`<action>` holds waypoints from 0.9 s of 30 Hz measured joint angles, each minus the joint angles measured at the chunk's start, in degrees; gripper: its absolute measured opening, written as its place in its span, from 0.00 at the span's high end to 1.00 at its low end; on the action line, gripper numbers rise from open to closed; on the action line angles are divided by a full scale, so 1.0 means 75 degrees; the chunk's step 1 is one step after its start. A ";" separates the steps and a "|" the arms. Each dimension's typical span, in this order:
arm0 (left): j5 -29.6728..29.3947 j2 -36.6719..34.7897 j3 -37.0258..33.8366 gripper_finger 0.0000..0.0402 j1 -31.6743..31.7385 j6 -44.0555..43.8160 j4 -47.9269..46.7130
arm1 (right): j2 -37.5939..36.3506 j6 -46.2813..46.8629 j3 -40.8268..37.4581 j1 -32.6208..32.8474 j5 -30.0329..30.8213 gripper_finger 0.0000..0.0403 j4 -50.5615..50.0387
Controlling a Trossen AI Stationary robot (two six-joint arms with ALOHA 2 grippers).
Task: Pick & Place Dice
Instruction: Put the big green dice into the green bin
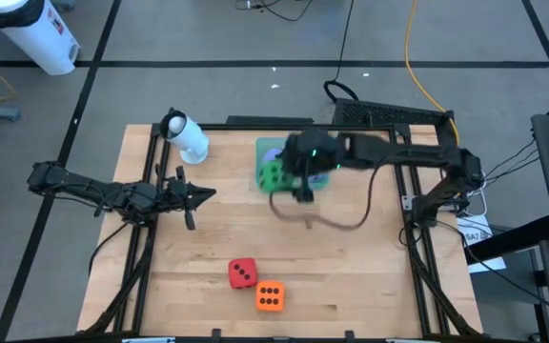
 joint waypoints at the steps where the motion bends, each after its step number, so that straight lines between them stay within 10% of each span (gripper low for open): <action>1: 0.0000 -0.0003 0.0000 0.93 0.0001 0.0001 0.0003 | -0.0049 0.0070 0.0004 -0.0177 0.0231 0.02 -0.0109; 27: -0.0012 -0.0003 0.0000 0.93 0.0001 -0.0008 0.0052 | 0.0089 0.0118 -0.3157 -0.1833 0.0388 0.02 0.2048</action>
